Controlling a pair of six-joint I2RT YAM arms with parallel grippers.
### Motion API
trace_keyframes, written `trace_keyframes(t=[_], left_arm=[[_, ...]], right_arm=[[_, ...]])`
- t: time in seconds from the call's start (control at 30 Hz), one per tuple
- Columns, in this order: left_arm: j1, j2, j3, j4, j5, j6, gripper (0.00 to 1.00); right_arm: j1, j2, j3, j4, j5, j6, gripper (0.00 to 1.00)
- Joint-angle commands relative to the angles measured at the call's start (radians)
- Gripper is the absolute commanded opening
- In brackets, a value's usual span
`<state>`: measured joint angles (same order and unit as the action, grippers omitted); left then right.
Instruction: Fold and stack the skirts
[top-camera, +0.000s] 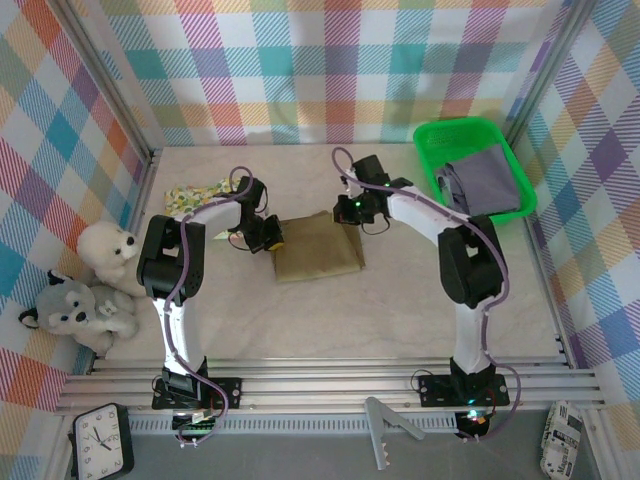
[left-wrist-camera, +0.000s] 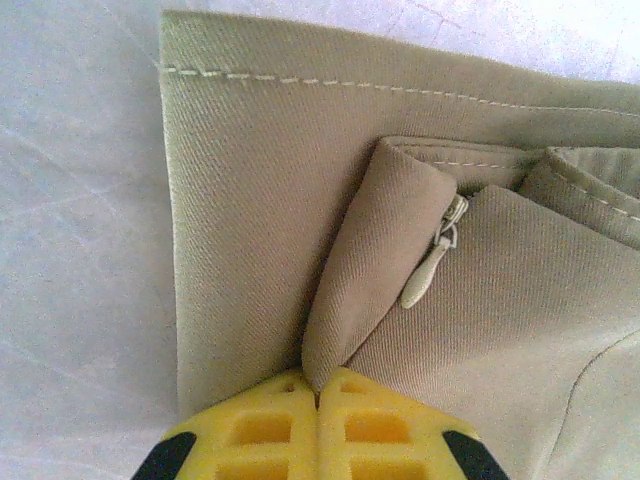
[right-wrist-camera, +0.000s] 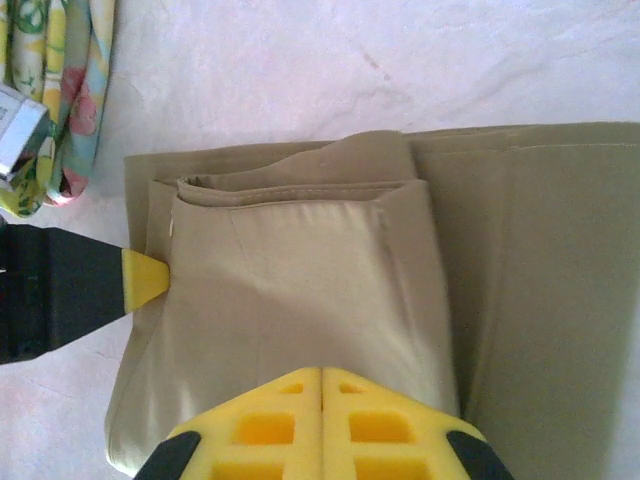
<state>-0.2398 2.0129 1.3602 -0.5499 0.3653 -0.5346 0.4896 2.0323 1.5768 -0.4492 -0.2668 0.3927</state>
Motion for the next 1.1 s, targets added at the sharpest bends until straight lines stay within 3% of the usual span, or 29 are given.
trace_keyframes(t=[0.0,0.2,0.33,0.4,0.63,0.73,0.9,1.07], left_arm=[[0.007,0.009,0.017,-0.059,-0.044,-0.009,0.02],[0.008,-0.066,0.023,-0.096,-0.034,0.004,0.38],[0.008,-0.159,-0.066,-0.057,-0.057,0.025,0.66],[0.008,-0.170,-0.105,-0.046,-0.073,0.041,0.74],[0.004,-0.117,-0.140,0.033,0.050,0.071,0.71],[-0.003,-0.099,-0.130,0.057,0.065,0.069,0.58],[-0.012,-0.066,-0.121,0.103,0.134,0.059,0.55],[-0.021,-0.046,-0.121,0.121,0.127,0.045,0.48]], right_arm=[[0.012,0.111,0.072,-0.024,0.027,0.079,0.00],[0.012,0.246,0.160,-0.119,0.053,0.128,0.02],[0.012,0.264,0.152,-0.124,0.052,0.140,0.03],[0.012,0.265,0.145,-0.118,0.049,0.141,0.04],[0.013,0.271,0.143,-0.117,0.043,0.142,0.04],[0.012,0.270,0.136,-0.110,0.041,0.147,0.04],[0.012,0.275,0.124,-0.103,0.035,0.151,0.04],[0.012,0.277,0.120,-0.099,0.032,0.153,0.04]])
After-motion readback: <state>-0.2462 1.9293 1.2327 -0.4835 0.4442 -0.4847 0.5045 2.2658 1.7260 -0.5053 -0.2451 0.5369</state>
